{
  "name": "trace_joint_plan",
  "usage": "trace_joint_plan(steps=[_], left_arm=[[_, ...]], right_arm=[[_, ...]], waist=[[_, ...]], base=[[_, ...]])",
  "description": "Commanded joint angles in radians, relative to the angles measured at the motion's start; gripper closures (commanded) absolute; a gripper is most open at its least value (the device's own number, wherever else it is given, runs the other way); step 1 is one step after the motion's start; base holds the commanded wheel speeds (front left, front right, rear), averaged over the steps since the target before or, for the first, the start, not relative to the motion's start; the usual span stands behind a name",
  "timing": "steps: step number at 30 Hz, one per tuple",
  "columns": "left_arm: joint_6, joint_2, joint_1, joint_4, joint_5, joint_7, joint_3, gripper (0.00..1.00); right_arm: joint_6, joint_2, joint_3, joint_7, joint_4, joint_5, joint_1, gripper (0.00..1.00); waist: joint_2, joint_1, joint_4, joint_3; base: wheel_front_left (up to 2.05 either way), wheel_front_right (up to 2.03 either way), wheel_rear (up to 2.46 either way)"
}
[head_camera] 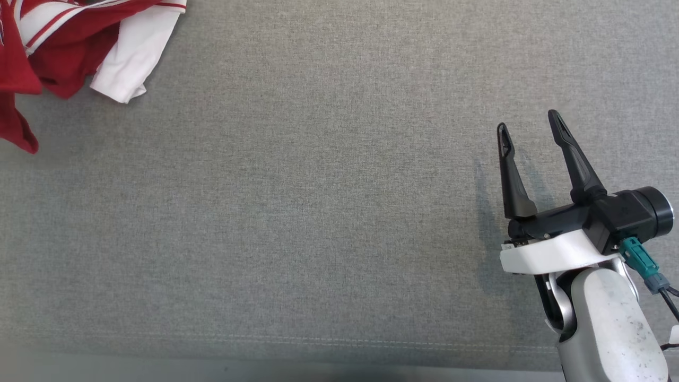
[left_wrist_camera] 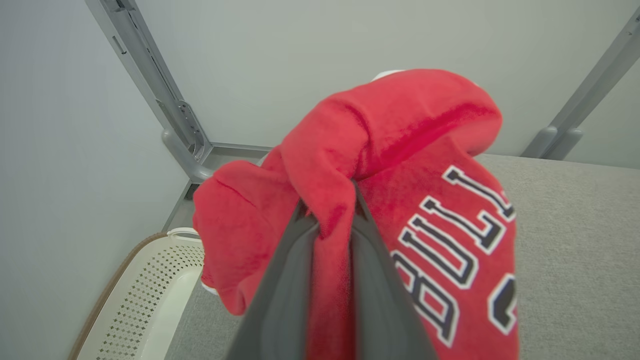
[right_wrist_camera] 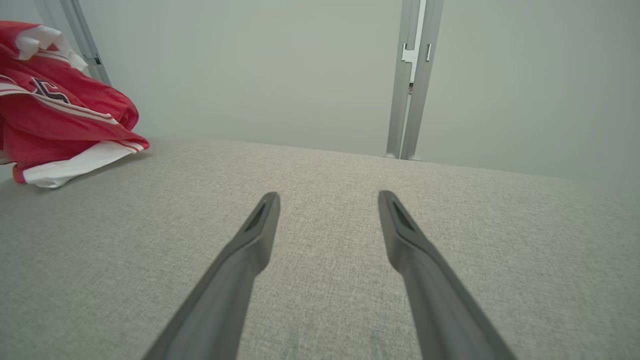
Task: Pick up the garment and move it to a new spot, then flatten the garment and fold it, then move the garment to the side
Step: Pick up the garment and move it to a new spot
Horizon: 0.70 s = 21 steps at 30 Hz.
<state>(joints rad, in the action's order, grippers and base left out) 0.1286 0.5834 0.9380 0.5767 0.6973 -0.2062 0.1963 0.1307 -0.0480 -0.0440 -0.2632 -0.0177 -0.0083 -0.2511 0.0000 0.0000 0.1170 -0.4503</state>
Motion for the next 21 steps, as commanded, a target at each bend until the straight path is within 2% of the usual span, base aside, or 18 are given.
trace_joint_plan(steps=[1, 16, 21], left_arm=[[-0.003, 0.011, -0.003, -0.011, 0.005, 0.010, -0.005, 1.00], [-0.023, 0.031, -0.013, -0.114, -0.006, 0.022, 0.000, 1.00], [-0.030, 0.008, 0.003, -0.169, -0.012, 0.036, 0.014, 1.00]], right_arm=[[0.000, -0.004, 0.002, -0.004, 0.003, 0.007, 0.007, 0.00], [0.000, -0.004, -0.007, -0.004, 0.023, 0.030, 0.025, 0.00], [0.000, -0.004, -0.005, -0.004, 0.027, 0.039, 0.034, 0.00]], waist=[[0.0000, 0.0000, 0.003, 0.021], [0.0000, 0.0000, -0.008, 0.101], [0.0000, 0.0000, -0.021, 0.130]], base=[[0.00, 0.00, 0.00], [0.00, 0.00, 0.00], [0.00, 0.00, 0.00]])
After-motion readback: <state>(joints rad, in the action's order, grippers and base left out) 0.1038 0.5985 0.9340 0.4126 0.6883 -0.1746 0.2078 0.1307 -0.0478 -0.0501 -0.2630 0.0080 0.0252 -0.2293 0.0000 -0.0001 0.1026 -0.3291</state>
